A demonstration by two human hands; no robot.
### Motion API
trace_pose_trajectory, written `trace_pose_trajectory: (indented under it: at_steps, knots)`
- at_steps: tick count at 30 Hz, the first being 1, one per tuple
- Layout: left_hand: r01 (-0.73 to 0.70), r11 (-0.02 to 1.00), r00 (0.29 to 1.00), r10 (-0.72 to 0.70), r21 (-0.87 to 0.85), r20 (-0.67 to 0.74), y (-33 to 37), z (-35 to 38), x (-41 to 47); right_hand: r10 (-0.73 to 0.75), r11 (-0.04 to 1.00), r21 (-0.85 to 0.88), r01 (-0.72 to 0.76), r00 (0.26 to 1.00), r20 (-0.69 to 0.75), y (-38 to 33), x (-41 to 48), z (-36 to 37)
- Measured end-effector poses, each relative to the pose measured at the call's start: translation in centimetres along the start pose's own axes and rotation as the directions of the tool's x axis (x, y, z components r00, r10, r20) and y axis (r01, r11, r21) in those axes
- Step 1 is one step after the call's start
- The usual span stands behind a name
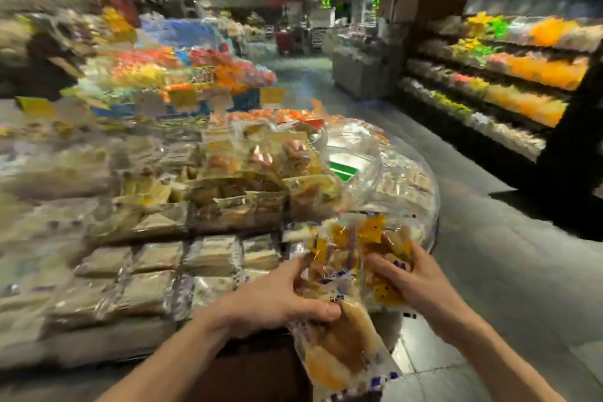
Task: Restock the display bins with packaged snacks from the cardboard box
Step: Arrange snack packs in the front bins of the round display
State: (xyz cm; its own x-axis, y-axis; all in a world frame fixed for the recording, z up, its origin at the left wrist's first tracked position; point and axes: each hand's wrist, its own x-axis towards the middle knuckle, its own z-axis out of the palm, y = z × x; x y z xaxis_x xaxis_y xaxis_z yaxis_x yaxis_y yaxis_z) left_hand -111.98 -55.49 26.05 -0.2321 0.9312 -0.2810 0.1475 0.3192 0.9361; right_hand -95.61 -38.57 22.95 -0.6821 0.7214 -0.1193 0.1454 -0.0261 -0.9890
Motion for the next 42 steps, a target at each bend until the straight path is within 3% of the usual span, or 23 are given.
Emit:
trace_pose_trajectory:
  at_steps: [4,9,16,20,28,35,42]
  knots:
    - [0.117,0.987,0.993,-0.12,-0.114,-0.018,-7.4,-7.2,-5.5,0.142,0.988,0.029,-0.149,0.978,0.154,3.9,0.8,11.8]
    - [0.235,0.947,0.971,-0.239,-0.218,0.009,-13.7,-13.5,-8.8,0.347,0.923,0.059,-0.38,0.888,0.302,7.6,1.7,22.2]
    - [0.314,0.916,0.95,-0.303,-0.248,0.079,-18.7,-18.2,-9.4,0.366,0.925,-0.011,-0.379,0.884,0.29,9.0,3.3,28.4]
    - [0.338,0.919,0.941,-0.325,-0.201,0.099,-19.7,-19.3,-9.0,0.337,0.941,-0.095,-0.324,0.878,0.341,9.6,4.9,29.7]
    - [0.352,0.91,0.936,-0.347,-0.219,0.065,-20.2,-20.8,-6.8,0.376,0.909,0.009,-0.416,0.831,0.409,9.2,7.8,29.8]
    - [0.322,0.929,0.946,-0.31,-0.182,0.092,-18.5,-20.1,-1.8,0.402,0.898,0.092,-0.431,0.886,0.232,10.7,9.4,25.3]
    - [0.354,0.925,0.932,-0.337,-0.137,0.133,-16.5,-15.0,5.5,0.406,0.904,0.135,-0.407,0.913,0.034,12.5,9.5,15.7]
